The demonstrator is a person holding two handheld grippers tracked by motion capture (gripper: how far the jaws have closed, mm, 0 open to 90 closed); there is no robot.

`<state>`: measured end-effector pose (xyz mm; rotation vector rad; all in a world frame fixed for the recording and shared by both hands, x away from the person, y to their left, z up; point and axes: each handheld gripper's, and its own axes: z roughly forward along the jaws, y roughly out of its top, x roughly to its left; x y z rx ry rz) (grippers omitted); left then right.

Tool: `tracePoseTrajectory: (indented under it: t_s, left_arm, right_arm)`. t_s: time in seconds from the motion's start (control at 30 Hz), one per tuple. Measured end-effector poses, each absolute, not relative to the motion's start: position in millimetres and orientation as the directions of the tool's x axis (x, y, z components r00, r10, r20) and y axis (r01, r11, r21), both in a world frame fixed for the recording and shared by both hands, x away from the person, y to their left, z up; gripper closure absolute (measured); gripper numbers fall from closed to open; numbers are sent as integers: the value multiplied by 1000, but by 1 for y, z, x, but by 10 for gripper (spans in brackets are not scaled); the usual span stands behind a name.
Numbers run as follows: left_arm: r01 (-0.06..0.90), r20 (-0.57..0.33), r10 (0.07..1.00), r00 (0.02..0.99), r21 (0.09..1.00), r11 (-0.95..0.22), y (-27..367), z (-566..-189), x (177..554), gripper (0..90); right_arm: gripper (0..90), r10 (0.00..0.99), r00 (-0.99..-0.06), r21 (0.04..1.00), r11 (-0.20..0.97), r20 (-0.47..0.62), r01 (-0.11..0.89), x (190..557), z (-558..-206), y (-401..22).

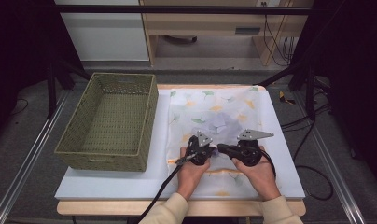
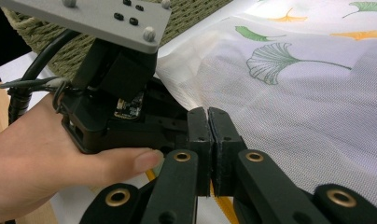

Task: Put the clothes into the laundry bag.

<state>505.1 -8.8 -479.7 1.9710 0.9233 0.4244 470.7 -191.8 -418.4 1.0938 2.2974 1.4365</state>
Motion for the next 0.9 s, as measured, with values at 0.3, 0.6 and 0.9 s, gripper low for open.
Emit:
tracePoseTrajectory:
  t_s: [0.3,0.6,0.9]
  left_arm:
    - [443,-61,765,641,843,-304,-12,-483,512,900]
    - [437,-44,773,633,844,-309,-16,-483,518,900]
    - [438,-48,784,619,850,-294,-17,-483,521,900]
  right_arm:
    - [888,696,-691,843,241,195,481,472,-419,-192]
    - [888,698,-688,843,238,197,483,474,-421,-193]
    - [887,700,-685,840,236,202,489,474,-422,-191]
